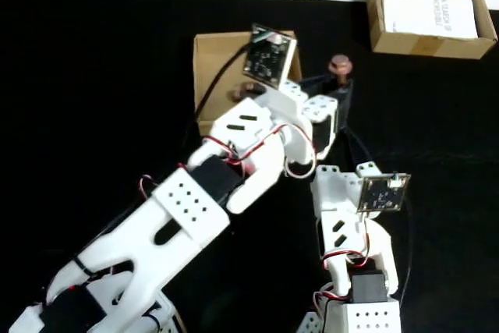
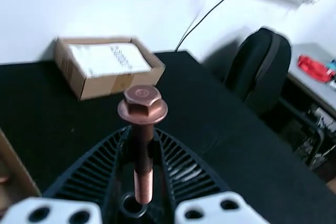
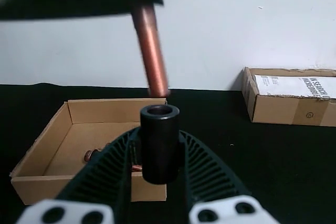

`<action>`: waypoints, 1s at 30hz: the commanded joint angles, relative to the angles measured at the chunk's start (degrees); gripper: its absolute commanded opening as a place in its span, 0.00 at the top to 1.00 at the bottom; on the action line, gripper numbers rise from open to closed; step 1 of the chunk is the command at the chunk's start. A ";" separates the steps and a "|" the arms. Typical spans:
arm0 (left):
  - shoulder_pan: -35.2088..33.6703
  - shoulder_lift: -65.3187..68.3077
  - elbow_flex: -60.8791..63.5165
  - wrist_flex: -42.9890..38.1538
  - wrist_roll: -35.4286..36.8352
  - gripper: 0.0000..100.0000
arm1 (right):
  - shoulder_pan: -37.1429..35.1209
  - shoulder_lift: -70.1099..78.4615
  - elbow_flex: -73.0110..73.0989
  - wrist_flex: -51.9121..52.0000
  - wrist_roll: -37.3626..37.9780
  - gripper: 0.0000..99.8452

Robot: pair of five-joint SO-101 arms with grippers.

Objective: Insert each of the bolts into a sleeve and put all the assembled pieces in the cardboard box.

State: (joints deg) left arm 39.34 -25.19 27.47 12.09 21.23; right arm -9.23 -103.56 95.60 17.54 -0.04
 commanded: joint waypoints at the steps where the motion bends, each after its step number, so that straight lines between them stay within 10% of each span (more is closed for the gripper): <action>1: 1.63 0.04 -0.57 -1.41 -3.96 0.99 | -0.31 -0.57 7.60 -0.92 0.00 0.99; 30: 1.80 0.84 8.22 -1.14 -9.85 0.99 | -0.04 -0.57 7.25 -0.92 0.00 0.99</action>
State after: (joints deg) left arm 41.01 -23.78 35.91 11.74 11.82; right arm -9.41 -103.56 95.60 17.54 -0.04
